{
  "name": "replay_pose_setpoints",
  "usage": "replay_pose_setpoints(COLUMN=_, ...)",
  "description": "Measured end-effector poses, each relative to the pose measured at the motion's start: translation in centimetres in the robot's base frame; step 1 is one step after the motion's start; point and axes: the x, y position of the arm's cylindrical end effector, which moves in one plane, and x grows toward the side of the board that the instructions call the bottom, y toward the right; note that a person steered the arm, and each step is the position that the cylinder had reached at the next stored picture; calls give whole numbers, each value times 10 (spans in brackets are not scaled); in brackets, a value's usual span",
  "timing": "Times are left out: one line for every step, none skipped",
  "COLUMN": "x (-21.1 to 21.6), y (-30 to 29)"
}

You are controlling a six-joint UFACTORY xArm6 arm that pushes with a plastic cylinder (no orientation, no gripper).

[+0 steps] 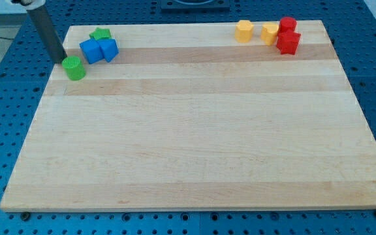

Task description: Move the blue blocks parallel to each other

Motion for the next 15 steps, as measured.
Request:
replay_pose_setpoints(x=-22, y=12)
replay_pose_setpoints(x=-23, y=82)
replay_pose_setpoints(x=6, y=143)
replay_pose_setpoints(x=44, y=131)
replay_pose_setpoints(x=30, y=119)
replay_pose_setpoints(x=18, y=93)
replay_pose_setpoints(x=41, y=69)
replay_pose_setpoints(x=78, y=87)
replay_pose_setpoints(x=88, y=115)
replay_pose_setpoints(x=82, y=131)
replay_pose_setpoints(x=37, y=118)
replay_pose_setpoints(x=-2, y=116)
replay_pose_setpoints(x=-12, y=145)
replay_pose_setpoints(x=29, y=225)
replay_pose_setpoints(x=42, y=251)
